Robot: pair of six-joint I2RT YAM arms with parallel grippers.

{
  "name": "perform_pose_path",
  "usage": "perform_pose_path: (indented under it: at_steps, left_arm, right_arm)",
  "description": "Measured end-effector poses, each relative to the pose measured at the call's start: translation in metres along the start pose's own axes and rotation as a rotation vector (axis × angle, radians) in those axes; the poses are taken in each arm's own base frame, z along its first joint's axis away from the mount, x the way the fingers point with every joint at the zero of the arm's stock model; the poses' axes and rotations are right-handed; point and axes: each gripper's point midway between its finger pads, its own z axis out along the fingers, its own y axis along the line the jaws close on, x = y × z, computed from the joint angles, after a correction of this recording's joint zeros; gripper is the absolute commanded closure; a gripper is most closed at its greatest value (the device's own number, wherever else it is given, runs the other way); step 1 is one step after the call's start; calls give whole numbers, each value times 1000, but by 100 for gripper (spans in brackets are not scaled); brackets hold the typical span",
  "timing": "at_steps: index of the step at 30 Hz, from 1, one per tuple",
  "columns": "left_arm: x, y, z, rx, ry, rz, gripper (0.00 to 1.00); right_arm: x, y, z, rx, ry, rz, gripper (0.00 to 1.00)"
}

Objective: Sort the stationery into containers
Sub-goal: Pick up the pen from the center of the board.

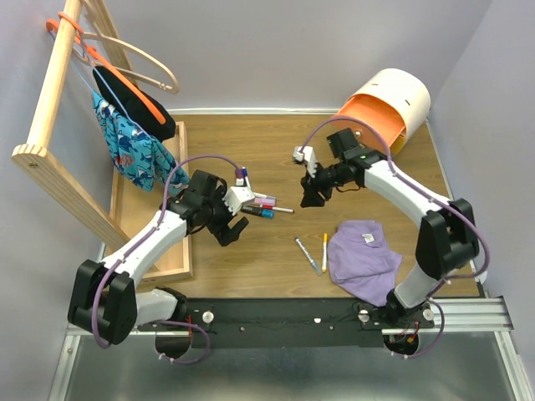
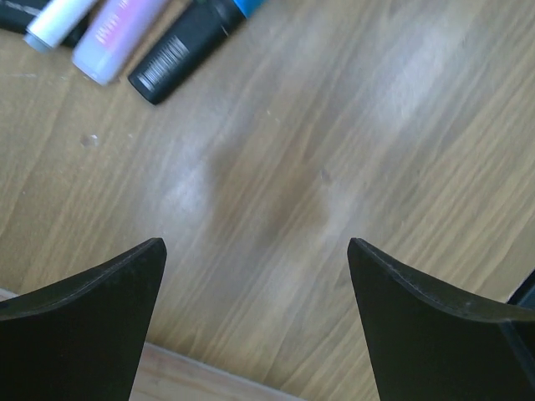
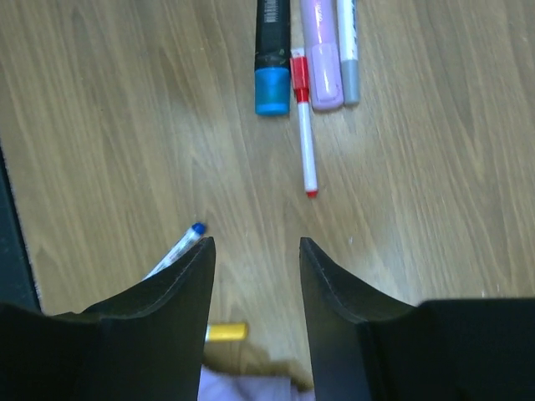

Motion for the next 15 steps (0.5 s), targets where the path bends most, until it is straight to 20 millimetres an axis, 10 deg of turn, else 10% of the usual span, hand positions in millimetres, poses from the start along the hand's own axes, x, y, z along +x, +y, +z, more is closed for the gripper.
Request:
perform_pose_path:
  at_steps: [15]
  left_arm:
    - [26, -39, -56, -38, -130, 189, 1]
  right_arm:
    - [-45, 10, 126, -116, -6, -189, 53]
